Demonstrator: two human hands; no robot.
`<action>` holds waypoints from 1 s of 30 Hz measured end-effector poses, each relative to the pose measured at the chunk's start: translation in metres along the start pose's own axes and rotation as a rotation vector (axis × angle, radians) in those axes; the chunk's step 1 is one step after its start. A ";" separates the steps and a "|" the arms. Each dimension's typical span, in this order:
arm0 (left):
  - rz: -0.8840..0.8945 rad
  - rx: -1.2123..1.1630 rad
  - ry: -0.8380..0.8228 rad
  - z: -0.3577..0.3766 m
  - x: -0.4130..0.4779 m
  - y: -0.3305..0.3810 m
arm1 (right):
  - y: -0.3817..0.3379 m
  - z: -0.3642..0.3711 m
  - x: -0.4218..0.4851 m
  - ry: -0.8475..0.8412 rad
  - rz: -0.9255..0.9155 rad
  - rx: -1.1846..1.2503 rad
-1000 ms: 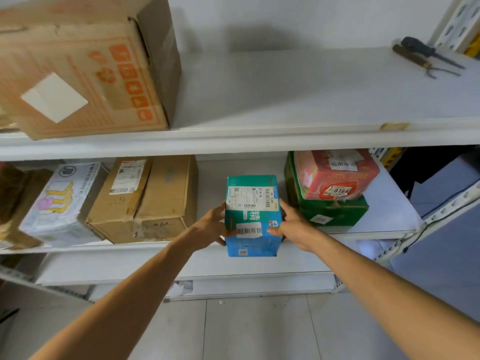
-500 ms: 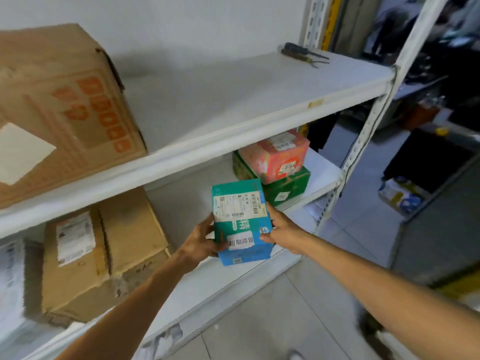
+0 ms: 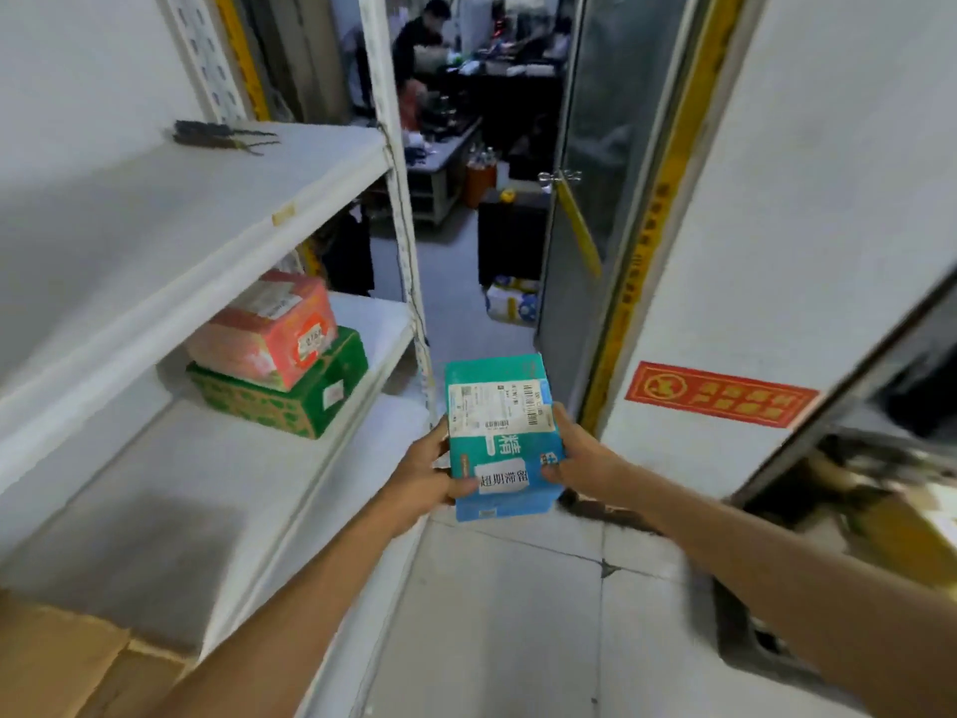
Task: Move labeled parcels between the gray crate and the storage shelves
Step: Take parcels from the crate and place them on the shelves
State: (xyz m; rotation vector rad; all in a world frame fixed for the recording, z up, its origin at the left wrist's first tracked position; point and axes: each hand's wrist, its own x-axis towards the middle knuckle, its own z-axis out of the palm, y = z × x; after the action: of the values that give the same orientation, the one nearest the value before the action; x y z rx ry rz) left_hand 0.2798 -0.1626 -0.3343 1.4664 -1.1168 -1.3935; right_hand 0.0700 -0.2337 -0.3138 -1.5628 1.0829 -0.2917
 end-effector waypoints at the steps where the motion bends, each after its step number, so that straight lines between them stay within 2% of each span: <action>1: 0.005 0.023 -0.065 0.020 0.013 0.005 | 0.010 -0.014 -0.015 0.081 0.052 -0.001; 7: 0.063 0.178 -0.425 0.173 0.078 0.035 | 0.086 -0.103 -0.114 0.559 0.304 0.031; 16: 0.134 0.298 -0.835 0.404 0.119 0.072 | 0.178 -0.214 -0.249 0.983 0.423 0.202; 25: 0.157 0.356 -1.083 0.571 0.172 0.098 | 0.242 -0.307 -0.313 1.264 0.457 0.303; 30: 0.185 0.352 -1.164 0.657 0.217 0.096 | 0.287 -0.371 -0.324 1.326 0.495 0.336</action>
State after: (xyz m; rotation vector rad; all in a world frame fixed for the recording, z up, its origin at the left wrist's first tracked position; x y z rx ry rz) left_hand -0.3826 -0.3853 -0.3470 0.6164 -2.2149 -2.0209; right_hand -0.4991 -0.2052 -0.3313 -0.6176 2.2097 -1.1767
